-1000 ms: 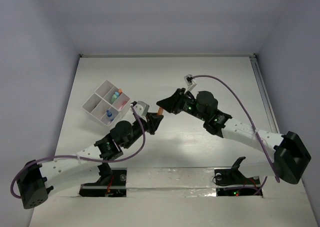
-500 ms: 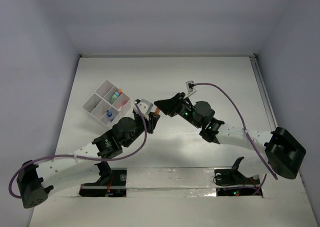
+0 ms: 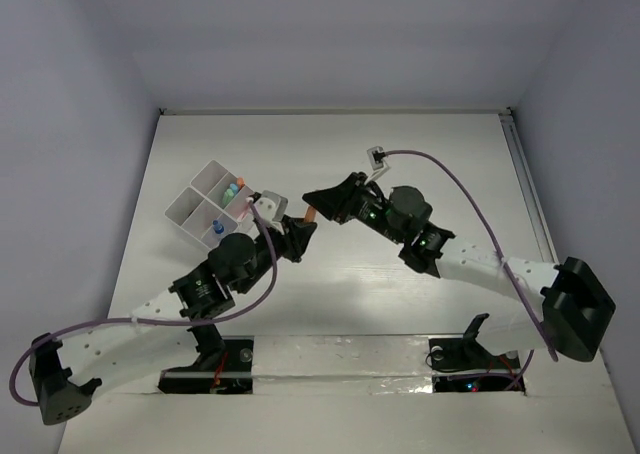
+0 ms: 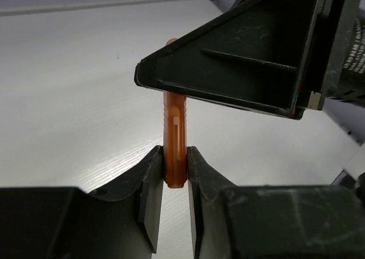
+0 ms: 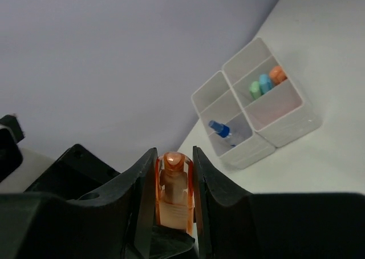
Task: Sort the stationery into containers
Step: Close the pen cap on the pen, then place the pen in the storage box.
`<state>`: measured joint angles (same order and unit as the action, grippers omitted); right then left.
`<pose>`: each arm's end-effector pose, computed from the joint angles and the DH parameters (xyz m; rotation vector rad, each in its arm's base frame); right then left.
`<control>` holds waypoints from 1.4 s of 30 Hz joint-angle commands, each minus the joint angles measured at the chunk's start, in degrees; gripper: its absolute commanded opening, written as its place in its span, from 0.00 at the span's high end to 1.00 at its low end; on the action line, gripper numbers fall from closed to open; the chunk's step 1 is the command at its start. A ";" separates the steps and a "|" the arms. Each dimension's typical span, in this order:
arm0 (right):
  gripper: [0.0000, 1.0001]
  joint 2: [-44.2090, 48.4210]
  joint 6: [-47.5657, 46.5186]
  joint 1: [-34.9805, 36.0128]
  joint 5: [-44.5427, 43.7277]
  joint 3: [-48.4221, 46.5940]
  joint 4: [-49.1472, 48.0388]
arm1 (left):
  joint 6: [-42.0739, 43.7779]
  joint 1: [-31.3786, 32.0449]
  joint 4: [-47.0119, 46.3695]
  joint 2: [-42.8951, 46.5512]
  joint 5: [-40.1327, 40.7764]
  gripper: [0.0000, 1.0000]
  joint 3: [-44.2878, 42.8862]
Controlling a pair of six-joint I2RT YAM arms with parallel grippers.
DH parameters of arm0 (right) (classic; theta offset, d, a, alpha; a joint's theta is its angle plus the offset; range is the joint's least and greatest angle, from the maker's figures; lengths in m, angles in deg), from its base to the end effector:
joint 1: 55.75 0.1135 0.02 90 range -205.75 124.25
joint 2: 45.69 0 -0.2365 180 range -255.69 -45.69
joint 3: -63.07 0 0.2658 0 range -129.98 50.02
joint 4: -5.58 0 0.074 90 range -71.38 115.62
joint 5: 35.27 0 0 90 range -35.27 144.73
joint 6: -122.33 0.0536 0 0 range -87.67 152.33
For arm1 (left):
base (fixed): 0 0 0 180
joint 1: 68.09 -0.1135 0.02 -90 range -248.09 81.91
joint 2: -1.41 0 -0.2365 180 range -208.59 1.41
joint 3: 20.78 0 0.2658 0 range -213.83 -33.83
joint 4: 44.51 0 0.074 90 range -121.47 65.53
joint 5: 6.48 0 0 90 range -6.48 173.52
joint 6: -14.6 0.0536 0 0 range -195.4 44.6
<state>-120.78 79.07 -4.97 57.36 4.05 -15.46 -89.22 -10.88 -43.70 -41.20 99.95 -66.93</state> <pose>0.2141 0.2662 0.2795 -0.0996 1.6501 1.3804 0.1408 -0.1906 0.2960 0.3567 1.5345 -0.7660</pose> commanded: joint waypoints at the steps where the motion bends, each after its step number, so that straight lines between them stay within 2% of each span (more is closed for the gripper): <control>1: 1.00 -2.86 -0.87 -3.74 11.07 -3.94 7.91 | -6.02 -0.70 -9.24 6.13 1.50 0.82 -0.04; 3: 1.00 -4.52 -0.60 -5.34 12.21 -6.74 7.02 | -7.09 -0.70 -5.11 9.36 2.20 0.71 0.76; 8: 1.00 -11.56 0.54 -8.76 15.12 -13.07 3.42 | -9.11 -0.70 4.04 17.28 3.17 0.54 1.64; 9: 1.00 -12.88 0.63 -9.47 15.29 -14.04 2.72 | -9.38 -0.70 7.19 20.26 3.26 0.48 1.38; 11: 1.00 -17.44 0.98 -9.48 16.52 -17.38 1.14 | -10.51 -0.70 9.67 23.70 4.49 0.47 0.76; 12: 1.00 -18.94 0.98 -9.48 16.53 -18.44 0.78 | -10.78 -0.70 11.07 26.93 4.67 0.19 0.32; 13: 1.00 -22.17 1.07 -9.48 17.31 -20.71 -0.27 | -10.87 -0.70 11.96 28.27 5.28 0.01 -0.29; 18: 1.00 -30.72 0.90 -9.48 17.06 -26.44 -4.14 | -9.65 -0.70 22.23 31.89 10.72 0.01 -9.95; 22: 1.00 -36.52 -1.65 -6.59 14.25 -32.32 -4.23 | -6.13 -0.70 29.96 31.36 19.40 0.01 -13.57; 25: 1.00 -41.26 -5.69 -4.47 11.26 -38.21 -3.62 | -5.07 -0.70 29.55 31.97 21.80 0.01 -10.41; 29: 1.00 -46.80 -8.24 -2.54 6.87 -43.40 -3.79 | -4.46 -1.31 29.02 32.59 19.88 0.01 -9.26; 35: 1.00 -54.89 -8.77 -2.53 7.30 -51.56 -2.92 | -3.75 -1.31 29.19 35.22 21.54 0.01 -8.91; 42: 1.00 -59.46 -9.57 -1.92 6.16 -52.90 -7.48 | -3.23 -1.84 27.96 37.86 21.55 0.01 -8.21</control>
<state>-178.90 70.91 -7.00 64.97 -45.81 -16.25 -93.55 -12.39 -13.25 -3.85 121.00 -75.56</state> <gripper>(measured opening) 0.337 0.990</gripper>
